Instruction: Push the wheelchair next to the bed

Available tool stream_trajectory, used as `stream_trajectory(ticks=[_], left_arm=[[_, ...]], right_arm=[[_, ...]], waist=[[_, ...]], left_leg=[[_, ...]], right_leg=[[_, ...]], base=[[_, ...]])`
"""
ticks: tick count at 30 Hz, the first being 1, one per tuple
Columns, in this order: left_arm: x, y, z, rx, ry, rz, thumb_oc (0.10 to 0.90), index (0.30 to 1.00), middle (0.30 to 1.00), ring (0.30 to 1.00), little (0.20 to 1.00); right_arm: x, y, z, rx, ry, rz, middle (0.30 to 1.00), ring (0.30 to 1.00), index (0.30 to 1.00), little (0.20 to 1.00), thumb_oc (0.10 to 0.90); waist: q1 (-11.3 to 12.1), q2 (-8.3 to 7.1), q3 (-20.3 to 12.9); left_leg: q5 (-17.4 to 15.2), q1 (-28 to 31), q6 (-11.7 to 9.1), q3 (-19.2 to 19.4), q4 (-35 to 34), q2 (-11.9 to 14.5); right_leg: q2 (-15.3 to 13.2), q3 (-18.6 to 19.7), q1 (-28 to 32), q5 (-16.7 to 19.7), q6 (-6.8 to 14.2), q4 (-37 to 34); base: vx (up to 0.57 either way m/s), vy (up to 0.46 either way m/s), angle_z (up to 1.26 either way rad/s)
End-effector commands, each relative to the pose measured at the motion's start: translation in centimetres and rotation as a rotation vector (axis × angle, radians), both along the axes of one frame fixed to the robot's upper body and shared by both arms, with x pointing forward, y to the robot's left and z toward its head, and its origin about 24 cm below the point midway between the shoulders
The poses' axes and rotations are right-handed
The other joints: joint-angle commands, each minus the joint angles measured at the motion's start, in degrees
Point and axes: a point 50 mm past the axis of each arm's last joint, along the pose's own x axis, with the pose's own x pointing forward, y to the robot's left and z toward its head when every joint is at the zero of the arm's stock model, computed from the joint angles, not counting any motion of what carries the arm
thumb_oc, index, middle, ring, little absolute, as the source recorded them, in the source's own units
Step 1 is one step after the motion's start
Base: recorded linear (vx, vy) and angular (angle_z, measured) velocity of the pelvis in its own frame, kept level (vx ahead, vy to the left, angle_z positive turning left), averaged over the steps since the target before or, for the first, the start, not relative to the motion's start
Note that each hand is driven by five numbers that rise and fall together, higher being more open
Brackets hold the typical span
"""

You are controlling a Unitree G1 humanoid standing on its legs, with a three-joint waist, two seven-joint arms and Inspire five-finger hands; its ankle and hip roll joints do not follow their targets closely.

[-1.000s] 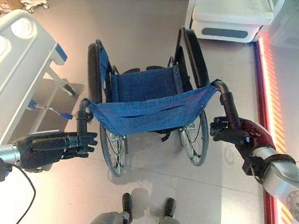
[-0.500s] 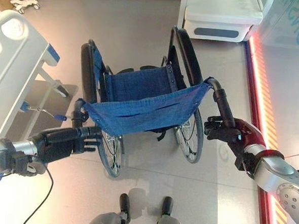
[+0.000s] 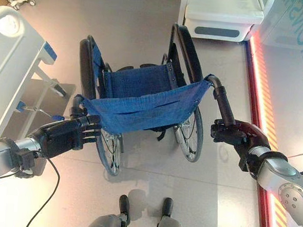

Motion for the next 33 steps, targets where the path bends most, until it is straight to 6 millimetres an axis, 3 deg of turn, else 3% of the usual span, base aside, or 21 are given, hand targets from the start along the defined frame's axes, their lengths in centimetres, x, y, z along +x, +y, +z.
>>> stream_trajectory(ticks=[1,12,13,14,19,24,33], left_arm=[[2.5,1.1,6.7,-0.12,-0.379,0.077,0.4,0.3,0.3,0.3,0.3],[2.5,0.4,6.5,-0.107,-0.357,0.032,0.4,0.3,0.3,0.3,0.3],[2.5,0.4,6.5,-0.107,-0.357,0.031,0.4,0.3,0.3,0.3,0.3],[2.6,0.4,6.6,-0.106,-0.358,0.031,0.4,0.3,0.3,0.3,0.3],[2.8,0.5,7.0,-0.104,-0.364,0.038,0.4,0.3,0.3,0.3,0.3],[3.1,1.1,8.0,-0.101,-0.371,0.049,0.4,0.3,0.3,0.3,0.3],[3.3,2.1,9.3,-0.094,-0.364,0.048,0.4,0.3,0.3,0.3,0.3]], right_arm=[[1.5,0.8,3.7,-0.058,-0.177,0.015,0.3,0.3,0.3,0.3,0.4],[1.6,1.0,4.2,-0.077,-0.187,0.012,0.302,0.302,0.302,0.302,0.402],[1.6,0.9,4.2,-0.083,-0.187,0.007,0.413,0.413,0.413,0.413,0.475],[1.6,0.8,4.2,-0.092,-0.187,-0.002,0.9,0.9,0.9,0.9,0.8],[1.7,-1.0,5.3,-0.211,-0.226,-0.116,0.9,0.9,0.9,0.9,0.8],[1.9,-2.9,7.8,-0.286,-0.272,-0.201,0.9,0.9,0.9,0.9,0.8],[1.7,-3.4,12.4,-0.33,-0.409,-0.196,0.9,0.9,0.9,0.9,0.8]], waist=[[-0.7,-1.2,-0.7],[-0.6,-1.45,-0.3],[-0.6,-1.47,-0.4],[-0.6,-1.47,-0.3],[-0.6,-1.45,-0.1],[-0.5,-1.61,0.1],[-0.3,-2.14,0.0]], left_leg=[[1.6,-0.6,-2.7,2.5,0.2,1.6],[1.5,-0.7,-2.5,2.6,0.5,1.5],[1.5,-0.7,-2.5,2.6,0.5,1.5],[1.5,-0.7,-2.5,2.6,0.5,1.4],[1.5,-0.7,-2.5,2.6,0.7,1.4],[1.4,-0.8,-2.5,2.4,0.9,1.4],[1.1,-0.9,-2.4,1.9,1.0,1.3]], right_leg=[[0.0,-1.7,-2.1,2.0,-0.6,2.5],[-0.1,-1.8,-2.3,1.9,-0.6,3.0],[-0.1,-1.8,-2.3,1.9,-0.6,3.0],[-0.1,-1.8,-2.3,1.9,-0.6,3.0],[-0.2,-1.9,-2.3,2.0,-0.5,3.3],[-0.2,-2.1,-2.3,2.1,-0.4,3.6],[-0.1,-2.4,-2.3,2.0,-0.3,3.7]], base=[[0.0,0.0,0.0],[0.0,0.0,0.0],[0.0,0.0,0.0],[0.0,0.0,0.0],[0.0,0.0,0.0],[0.0,0.0,0.0],[0.0,0.0,0.0]])
